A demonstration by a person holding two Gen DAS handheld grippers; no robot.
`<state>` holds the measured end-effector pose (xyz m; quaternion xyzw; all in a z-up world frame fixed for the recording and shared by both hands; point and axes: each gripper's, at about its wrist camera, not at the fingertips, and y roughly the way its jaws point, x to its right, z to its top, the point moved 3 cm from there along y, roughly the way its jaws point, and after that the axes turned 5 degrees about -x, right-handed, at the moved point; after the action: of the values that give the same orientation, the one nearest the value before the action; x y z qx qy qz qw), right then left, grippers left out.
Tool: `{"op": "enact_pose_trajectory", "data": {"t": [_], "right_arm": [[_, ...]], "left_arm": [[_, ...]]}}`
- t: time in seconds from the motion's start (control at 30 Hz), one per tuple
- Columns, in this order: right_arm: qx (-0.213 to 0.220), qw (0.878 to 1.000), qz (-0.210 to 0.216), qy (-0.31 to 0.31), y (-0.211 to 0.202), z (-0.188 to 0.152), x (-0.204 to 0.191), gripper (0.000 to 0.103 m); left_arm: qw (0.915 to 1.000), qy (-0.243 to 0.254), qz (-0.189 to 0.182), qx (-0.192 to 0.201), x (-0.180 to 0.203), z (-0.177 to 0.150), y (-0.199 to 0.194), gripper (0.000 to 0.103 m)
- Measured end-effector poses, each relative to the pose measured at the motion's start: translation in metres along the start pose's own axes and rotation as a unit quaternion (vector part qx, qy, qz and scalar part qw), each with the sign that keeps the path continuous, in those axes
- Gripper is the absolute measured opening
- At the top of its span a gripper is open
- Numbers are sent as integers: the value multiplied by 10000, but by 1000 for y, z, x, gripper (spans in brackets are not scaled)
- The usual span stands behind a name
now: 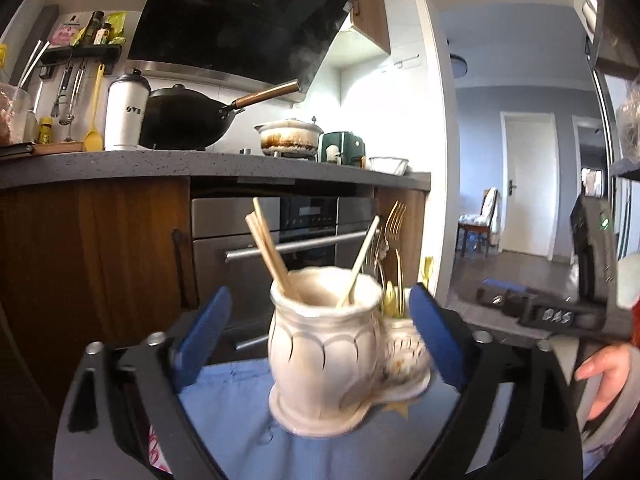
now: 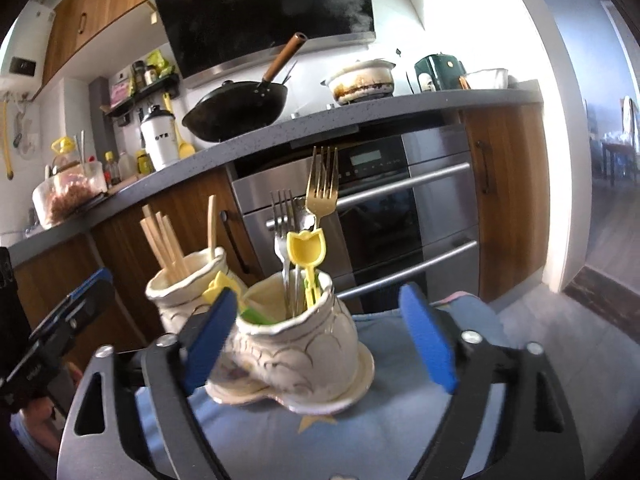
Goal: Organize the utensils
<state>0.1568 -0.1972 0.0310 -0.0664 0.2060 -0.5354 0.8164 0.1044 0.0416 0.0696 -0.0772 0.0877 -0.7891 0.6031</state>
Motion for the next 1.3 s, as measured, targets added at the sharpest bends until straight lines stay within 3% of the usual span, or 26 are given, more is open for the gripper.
{"op": "enact_pose_trajectory", "data": {"t": [0.13, 0.33, 0.8, 1.17, 1.3], "right_arm": [[34, 9995, -85, -292, -15, -9, -9, 96], [127, 9967, -255, -765, -30, -25, -22, 97], [37, 9935, -384, -1068, -26, -44, -28, 98], [32, 9939, -390, -1032, -26, -44, -26, 98], [29, 9939, -390, -1032, -26, -43, -25, 98]], "left_arm": [[9998, 70, 183, -72, 1, -12, -16, 97], [9991, 68, 358, -204, -3, -27, -28, 98], [9969, -192, 408, -652, -17, -39, -10, 98], [9962, 541, 341, -598, 13, -42, -13, 98], [9958, 597, 333, -610, 15, -43, -12, 98]]}}
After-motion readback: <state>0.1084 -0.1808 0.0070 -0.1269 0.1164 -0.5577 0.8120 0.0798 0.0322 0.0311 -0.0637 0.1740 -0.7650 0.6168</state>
